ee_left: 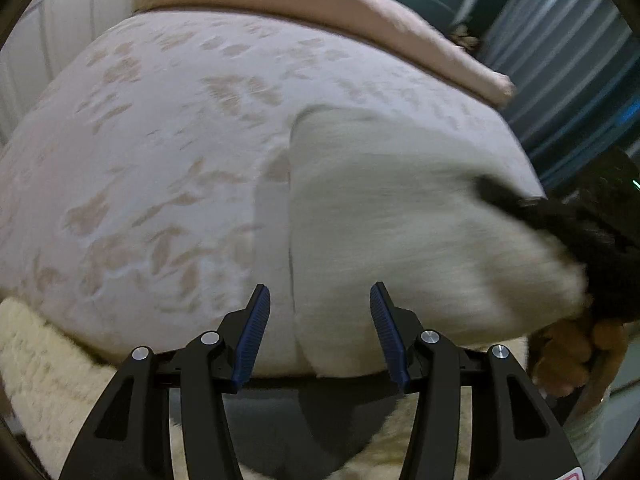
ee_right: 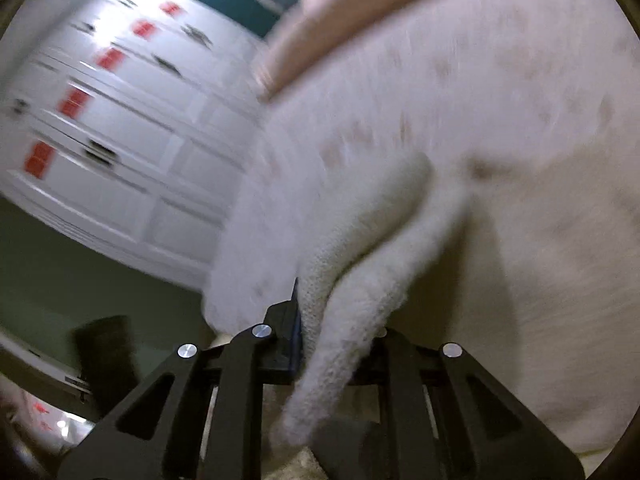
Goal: Fold small clothes
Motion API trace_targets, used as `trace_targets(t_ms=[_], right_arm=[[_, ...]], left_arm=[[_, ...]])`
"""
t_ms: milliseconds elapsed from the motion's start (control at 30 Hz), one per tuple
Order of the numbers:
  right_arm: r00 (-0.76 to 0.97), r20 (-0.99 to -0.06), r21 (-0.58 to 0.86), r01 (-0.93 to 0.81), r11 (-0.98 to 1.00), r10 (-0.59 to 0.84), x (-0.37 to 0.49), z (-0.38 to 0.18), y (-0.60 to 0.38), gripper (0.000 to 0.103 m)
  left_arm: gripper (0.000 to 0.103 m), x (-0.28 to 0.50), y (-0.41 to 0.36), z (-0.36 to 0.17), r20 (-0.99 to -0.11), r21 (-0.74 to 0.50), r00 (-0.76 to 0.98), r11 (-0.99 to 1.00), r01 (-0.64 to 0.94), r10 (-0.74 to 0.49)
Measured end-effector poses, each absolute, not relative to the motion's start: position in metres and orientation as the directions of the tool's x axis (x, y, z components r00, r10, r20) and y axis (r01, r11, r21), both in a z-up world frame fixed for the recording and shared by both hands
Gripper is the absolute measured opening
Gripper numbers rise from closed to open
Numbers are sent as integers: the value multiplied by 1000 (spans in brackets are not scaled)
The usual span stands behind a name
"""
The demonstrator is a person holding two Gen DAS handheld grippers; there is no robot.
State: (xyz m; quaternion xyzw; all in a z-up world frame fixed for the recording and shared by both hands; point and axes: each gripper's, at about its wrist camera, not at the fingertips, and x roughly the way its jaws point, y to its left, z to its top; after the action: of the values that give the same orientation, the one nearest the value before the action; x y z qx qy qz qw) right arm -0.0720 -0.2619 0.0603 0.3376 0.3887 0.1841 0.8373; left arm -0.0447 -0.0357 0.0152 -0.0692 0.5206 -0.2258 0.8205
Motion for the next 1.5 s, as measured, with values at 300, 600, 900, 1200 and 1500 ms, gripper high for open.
trace_targets(t_ms=[300,600,900,1200,1500], right_arm=[[512,-800,542,391,744,313,-117,-54,-375,15],[520,-774,579,350,737,361,-98,-30,-373,17],[760,-454,786,95,611,465,-121,51,-384,11],[655,-664,672,312,672,361,-132,0,-377,69],[444,-779,588,270,763,443,-90,-42,-305,68]], left_arm=[[59,-78,-142,-11,-853,-310,164,733,605,-496],[66,-90,-169,-55,-928,-149,155,717,681,-339],[52,-75,-152,-62,-943,-50,239,807,589,-233],[50,-48,-114,-80,-958,-174,136,892,417,-251],[60,-52,-100,-82,-959,-199,117,906,373,-259]])
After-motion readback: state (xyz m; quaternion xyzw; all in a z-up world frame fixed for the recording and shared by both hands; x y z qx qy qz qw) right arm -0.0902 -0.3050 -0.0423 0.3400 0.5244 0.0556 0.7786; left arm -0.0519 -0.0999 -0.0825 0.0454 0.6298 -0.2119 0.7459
